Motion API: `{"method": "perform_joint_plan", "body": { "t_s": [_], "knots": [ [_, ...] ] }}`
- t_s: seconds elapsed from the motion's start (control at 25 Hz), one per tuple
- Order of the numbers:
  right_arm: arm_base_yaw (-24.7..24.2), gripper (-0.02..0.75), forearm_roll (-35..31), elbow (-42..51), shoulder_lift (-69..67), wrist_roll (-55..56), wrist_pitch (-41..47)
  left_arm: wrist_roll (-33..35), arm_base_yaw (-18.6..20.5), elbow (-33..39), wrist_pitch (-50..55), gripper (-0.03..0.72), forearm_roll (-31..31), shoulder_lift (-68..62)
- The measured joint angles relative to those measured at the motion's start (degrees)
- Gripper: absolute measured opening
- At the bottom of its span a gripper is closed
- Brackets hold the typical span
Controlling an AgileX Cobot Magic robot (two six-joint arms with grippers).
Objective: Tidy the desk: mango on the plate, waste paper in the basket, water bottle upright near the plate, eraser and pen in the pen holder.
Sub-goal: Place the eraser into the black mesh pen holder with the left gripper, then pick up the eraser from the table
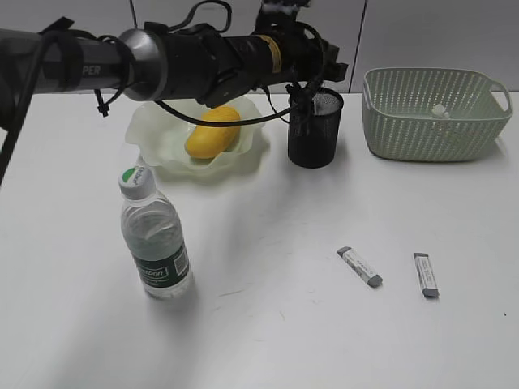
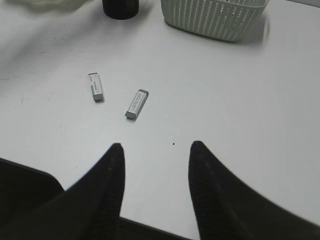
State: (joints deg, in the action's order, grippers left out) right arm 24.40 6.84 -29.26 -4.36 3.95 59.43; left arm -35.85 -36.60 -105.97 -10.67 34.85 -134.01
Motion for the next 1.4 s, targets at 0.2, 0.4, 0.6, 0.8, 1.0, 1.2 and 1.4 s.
{"method": "perform_joint_plan", "body": {
  "t_s": [0.2, 0.4, 0.6, 0.8, 1.0, 1.2, 1.4],
  "knots": [
    [0.0, 0.348, 0.0, 0.0, 0.0, 0.0, 0.0, 0.0, -0.29, 0.0, 5.77, 0.336, -3.93, 1.67],
    [0.0, 0.348, 0.0, 0.0, 0.0, 0.0, 0.0, 3.63, -1.78, 0.14, 27.41, 0.301, -5.23, 11.36],
    [0.0, 0.348, 0.0, 0.0, 0.0, 0.0, 0.0, 9.53, -2.33, 5.18, 38.97, 0.247, -5.78, 25.74],
    [0.0, 0.348, 0.0, 0.0, 0.0, 0.0, 0.0, 12.7, -2.08, 27.91, 41.1, 0.251, -5.31, 48.36],
    [0.0, 0.348, 0.0, 0.0, 0.0, 0.0, 0.0, 14.54, -3.27, 53.19, 47.16, 0.427, -8.46, 77.42],
    [0.0, 0.348, 0.0, 0.0, 0.0, 0.0, 0.0, 15.39, -3.34, 65.86, 60.07, 0.565, -15.11, 104.53],
    [0.0, 0.348, 0.0, 0.0, 0.0, 0.0, 0.0, 15.47, -3.38, 69.84, 73.64, 0.578, -18.86, 124.06]
  ]
}}
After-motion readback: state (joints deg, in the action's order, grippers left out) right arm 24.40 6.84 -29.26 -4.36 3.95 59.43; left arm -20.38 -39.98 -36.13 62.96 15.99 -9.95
